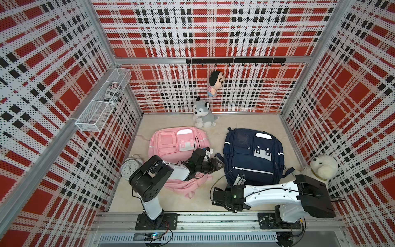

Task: Zip up the backpack
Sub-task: Zip the zipper on the backpack.

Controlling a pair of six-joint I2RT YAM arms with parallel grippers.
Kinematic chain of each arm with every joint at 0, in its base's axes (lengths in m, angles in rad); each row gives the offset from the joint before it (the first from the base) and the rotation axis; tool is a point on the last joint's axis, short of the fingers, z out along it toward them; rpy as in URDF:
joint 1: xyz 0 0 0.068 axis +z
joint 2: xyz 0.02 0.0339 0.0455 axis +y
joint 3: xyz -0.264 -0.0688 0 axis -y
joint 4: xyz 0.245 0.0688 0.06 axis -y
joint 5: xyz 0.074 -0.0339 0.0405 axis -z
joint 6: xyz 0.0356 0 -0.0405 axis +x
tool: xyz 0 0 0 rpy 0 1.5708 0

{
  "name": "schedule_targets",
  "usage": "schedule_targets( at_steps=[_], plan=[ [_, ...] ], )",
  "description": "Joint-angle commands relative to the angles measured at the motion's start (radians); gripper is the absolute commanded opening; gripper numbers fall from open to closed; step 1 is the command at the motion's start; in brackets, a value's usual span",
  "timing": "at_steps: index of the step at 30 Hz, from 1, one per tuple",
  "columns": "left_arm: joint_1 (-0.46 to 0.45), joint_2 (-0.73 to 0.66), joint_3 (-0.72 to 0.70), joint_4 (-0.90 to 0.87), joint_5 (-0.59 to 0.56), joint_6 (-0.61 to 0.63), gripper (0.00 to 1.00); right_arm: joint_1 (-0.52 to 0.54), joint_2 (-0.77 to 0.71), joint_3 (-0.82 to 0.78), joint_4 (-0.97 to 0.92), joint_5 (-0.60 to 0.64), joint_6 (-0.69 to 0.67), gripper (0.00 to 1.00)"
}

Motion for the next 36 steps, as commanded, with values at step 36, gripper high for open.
schedule_targets(
  at_steps=[36],
  plan=[
    [-0.041, 0.053, -0.002, 0.104, 0.033, 0.003, 0.54, -0.011, 0.031, 0.066, -0.041, 0.039, 0.056, 0.51]
  ],
)
